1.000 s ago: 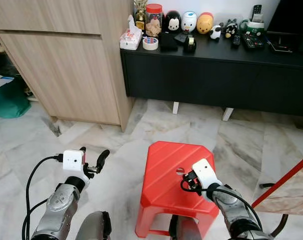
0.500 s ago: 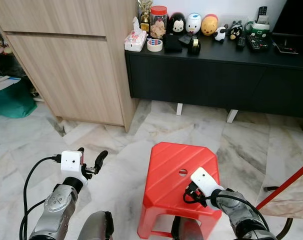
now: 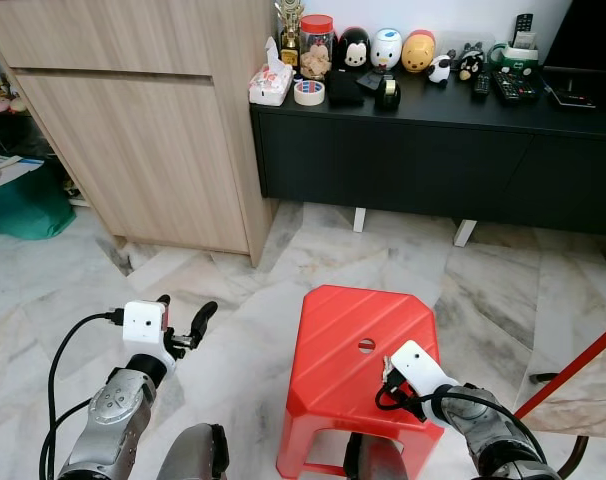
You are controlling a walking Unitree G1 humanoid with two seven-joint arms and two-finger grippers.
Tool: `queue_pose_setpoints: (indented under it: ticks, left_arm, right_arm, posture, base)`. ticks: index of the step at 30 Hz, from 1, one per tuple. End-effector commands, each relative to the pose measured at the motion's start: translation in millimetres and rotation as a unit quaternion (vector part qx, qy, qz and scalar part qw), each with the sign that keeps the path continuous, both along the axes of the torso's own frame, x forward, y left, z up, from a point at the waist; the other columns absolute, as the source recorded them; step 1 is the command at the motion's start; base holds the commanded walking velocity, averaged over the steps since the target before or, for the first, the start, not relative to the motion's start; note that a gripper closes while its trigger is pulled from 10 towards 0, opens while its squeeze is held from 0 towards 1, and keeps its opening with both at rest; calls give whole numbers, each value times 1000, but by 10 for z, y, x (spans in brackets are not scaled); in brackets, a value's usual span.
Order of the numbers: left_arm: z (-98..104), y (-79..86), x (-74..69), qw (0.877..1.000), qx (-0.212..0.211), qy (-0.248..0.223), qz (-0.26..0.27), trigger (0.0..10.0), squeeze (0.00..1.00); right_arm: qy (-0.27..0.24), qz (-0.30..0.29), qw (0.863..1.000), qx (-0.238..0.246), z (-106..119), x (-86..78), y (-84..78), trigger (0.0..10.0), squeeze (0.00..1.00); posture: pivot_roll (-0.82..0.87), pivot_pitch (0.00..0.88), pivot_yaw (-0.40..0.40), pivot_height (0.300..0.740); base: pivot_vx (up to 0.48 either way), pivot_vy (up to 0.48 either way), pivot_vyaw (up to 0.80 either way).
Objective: Hang keys on a hook
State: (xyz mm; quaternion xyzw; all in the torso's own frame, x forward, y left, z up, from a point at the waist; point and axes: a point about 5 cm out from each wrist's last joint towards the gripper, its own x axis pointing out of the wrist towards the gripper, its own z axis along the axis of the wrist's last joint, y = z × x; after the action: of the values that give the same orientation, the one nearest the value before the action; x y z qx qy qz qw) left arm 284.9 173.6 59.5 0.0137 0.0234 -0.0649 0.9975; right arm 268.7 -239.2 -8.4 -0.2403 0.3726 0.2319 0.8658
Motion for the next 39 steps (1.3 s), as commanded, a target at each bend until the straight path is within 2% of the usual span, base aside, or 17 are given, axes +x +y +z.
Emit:
queue_pose_setpoints:
  ticks: [1,5,11,12,14,15,16,17,18,19,36,39]
  left_arm:
    - [-16,34,-23,1000,8,5,1,10000,0]
    - [-20,23,-25,1000,9,6,-1,10000,0]
    - [-21,10,-30,1000,10,6,-4,10000,0]
    - [-21,10,-31,1000,10,7,-5,10000,0]
    - [-21,11,-32,1000,10,7,-5,10000,0]
    - [-21,14,-34,1000,11,7,-5,10000,0]
    - [-23,19,-39,1000,12,7,-5,10000,0]
    - [-24,31,-47,1000,13,8,-5,10000,0]
    - [-24,31,-47,1000,13,8,-5,10000,0]
    - [-25,35,-50,1000,13,9,-5,10000,0]
    - [-27,13,-68,1000,14,11,-11,10000,0]
    - [-23,8,-76,1000,16,11,-14,10000,0]
  right_arm:
    - [-6,-10,1000,0,20,14,-32,10000,0]
    - [-18,-5,1000,9,22,37,40,10000,0]
    - [0,-13,1000,-5,-26,10,49,9725,0]
    - [0,-14,1000,-3,-27,13,57,4941,0]
    - [-1,-15,1000,-2,-27,15,62,4941,0]
    - [-2,-15,1000,-2,-29,18,72,1176,0]
    - [-2,-16,1000,-2,-31,19,79,2039,0]
    - [-1,-16,1000,-2,-36,20,93,4510,0]
    - [-1,-16,1000,-2,-36,20,93,4510,0]
    - [0,-16,1000,-3,-42,18,102,10000,0]
    - [-12,-28,999,-11,-38,69,175,10000,0]
    - [-15,-46,999,11,-29,105,242,10000,0]
  posture:
    - [55,56,-4,613]
    - [55,59,-2,613]
    - [61,65,1,613]
    - [61,65,1,613]
    - [61,65,1,613]
    - [66,69,4,613]
    - [66,69,4,613]
    - [69,72,7,613]
    - [69,72,7,613]
    - [69,72,7,613]
    - [80,79,18,613]
    - [88,81,22,613]
  base:
    - [0,0,0]
    - [0,0,0]
    - [0,0,0]
    - [0,0,0]
    - [0,0,0]
    - [0,0,0]
    - [0,0,0]
    - [0,0,0]
    - [0,0,0]
    - [0,0,0]
    - [0,0,0]
    - [0,0,0]
